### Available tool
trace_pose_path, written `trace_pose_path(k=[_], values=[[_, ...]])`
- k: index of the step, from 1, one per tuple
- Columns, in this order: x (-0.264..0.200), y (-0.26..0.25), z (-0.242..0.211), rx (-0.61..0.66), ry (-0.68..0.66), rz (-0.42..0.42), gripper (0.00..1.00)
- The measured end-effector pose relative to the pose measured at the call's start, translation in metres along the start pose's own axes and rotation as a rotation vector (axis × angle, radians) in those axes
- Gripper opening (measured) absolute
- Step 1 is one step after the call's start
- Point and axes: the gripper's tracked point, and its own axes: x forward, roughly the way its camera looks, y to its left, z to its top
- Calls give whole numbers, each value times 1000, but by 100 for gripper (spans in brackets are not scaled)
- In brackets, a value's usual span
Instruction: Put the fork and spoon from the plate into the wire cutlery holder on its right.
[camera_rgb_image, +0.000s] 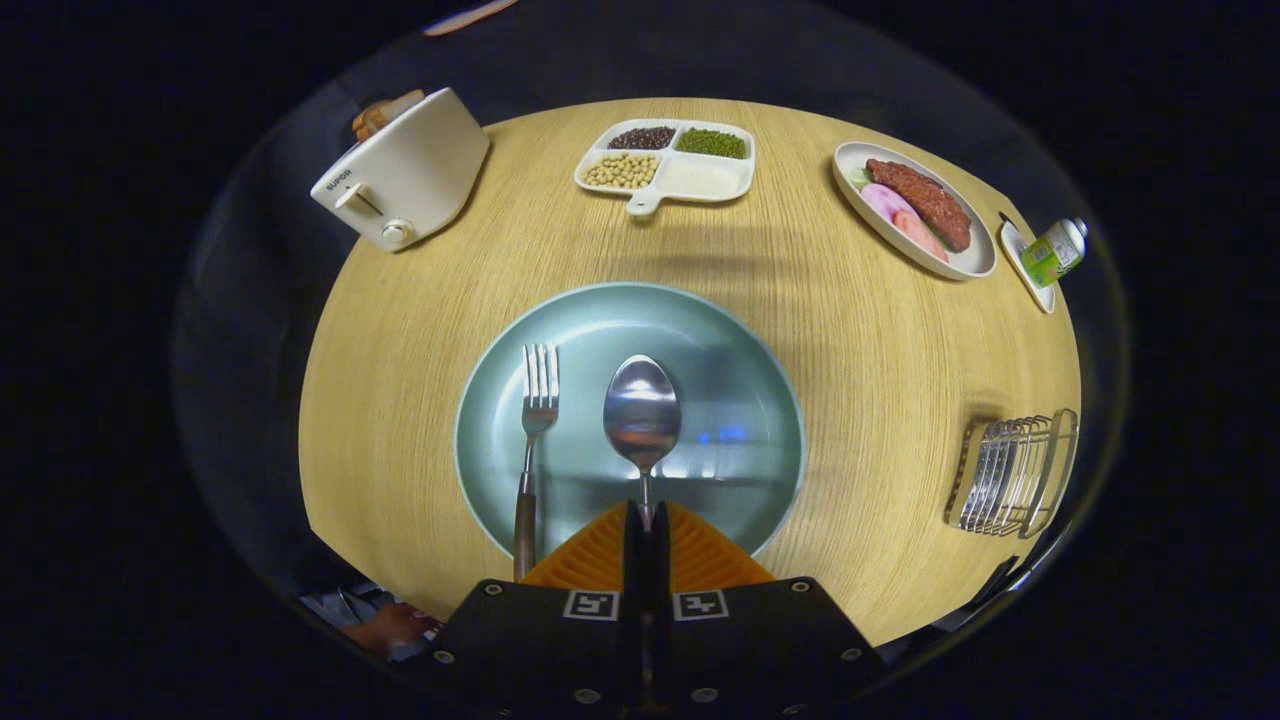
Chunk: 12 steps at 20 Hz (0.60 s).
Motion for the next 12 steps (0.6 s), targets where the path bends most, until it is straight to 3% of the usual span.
trace_pose_path(k=[12], values=[[-123,-79,36,152,-310,-27,5]])
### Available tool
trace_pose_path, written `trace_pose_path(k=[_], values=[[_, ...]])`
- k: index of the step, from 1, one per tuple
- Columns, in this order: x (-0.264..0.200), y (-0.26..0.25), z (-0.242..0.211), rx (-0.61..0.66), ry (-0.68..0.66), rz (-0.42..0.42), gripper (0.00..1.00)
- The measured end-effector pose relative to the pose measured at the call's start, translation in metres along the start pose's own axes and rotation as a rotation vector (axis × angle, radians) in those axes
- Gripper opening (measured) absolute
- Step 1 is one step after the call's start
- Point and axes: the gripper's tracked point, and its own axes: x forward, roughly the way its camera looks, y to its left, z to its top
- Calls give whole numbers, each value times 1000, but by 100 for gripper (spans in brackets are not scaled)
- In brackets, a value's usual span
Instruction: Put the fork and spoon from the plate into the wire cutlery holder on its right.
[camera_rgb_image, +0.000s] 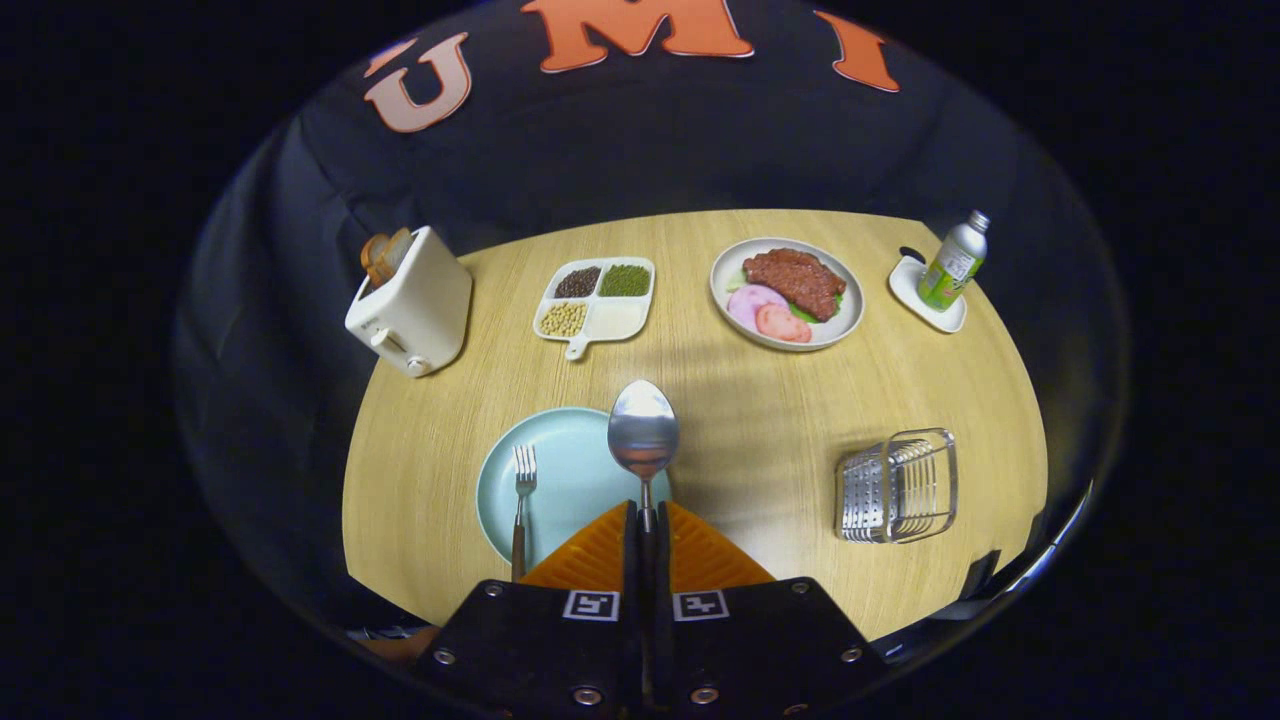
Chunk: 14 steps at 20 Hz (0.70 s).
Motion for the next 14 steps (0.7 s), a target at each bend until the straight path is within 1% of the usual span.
trace_pose_path(k=[3,7,10,13,14], values=[[-21,-41,7,49,-48,-48,5],[-38,-94,-1,113,-59,-119,5],[-44,-129,-13,172,-48,-144,5],[-39,-159,-27,175,-26,-188,5],[-39,-168,-34,173,1,-197,5]])
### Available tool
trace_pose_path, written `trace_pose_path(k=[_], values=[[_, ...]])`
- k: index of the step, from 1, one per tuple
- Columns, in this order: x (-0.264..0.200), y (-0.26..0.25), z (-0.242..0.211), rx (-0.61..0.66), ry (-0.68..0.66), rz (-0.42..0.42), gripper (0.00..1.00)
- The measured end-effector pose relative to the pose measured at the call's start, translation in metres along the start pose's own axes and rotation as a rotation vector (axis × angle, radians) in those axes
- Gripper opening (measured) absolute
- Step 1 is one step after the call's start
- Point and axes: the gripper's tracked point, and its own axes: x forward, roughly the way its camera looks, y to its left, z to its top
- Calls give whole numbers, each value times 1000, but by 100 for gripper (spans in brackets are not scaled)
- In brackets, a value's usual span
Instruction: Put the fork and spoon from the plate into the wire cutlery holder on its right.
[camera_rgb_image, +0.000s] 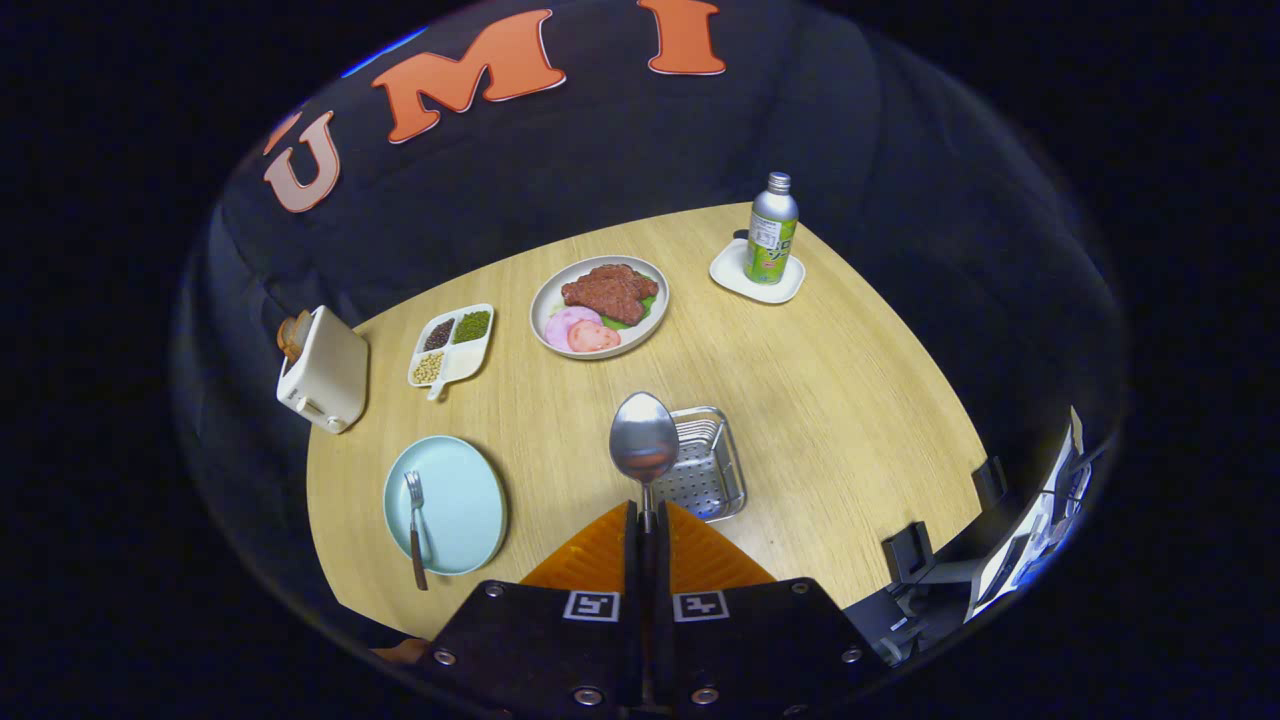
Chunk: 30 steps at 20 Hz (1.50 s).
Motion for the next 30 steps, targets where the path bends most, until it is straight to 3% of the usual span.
trace_pose_path(k=[7,14,18,20,23,30], values=[[29,-22,-7,-40,37,-45,6],[23,-27,40,-73,-96,-39,11],[-4,-20,85,-69,-270,-5,17],[-27,-13,115,-74,-398,24,26],[-74,-3,157,-82,-610,53,49],[-178,17,210,-79,-977,105,69]])
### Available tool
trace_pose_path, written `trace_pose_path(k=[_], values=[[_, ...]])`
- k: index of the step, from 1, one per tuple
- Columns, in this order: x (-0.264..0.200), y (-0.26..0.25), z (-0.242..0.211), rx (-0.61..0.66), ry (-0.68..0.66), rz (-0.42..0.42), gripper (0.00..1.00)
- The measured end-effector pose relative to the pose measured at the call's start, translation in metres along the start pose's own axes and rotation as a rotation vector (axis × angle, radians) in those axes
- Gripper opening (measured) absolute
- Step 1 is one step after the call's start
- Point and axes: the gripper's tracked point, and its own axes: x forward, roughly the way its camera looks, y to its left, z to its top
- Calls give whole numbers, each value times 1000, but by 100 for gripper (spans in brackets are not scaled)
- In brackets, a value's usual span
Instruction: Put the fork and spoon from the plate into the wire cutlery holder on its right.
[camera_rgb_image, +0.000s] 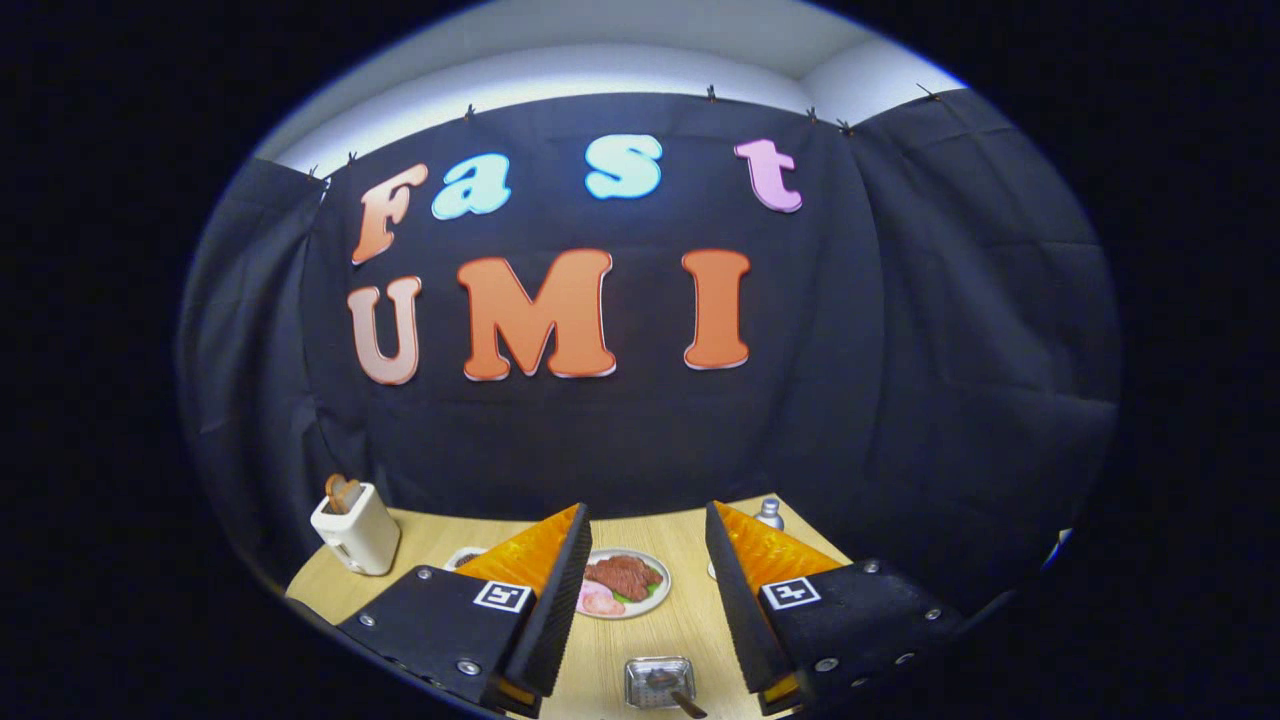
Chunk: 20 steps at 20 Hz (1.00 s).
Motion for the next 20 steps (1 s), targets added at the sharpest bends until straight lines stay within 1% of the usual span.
trace_pose_path(k=[3,5,8,12,20], values=[[-9,9,39,-27,-122,10,77],[-12,20,61,-39,-194,14,81],[-17,38,70,-32,-224,29,85],[-20,80,58,-12,-202,103,90],[-21,216,-16,-31,-41,301,90]])
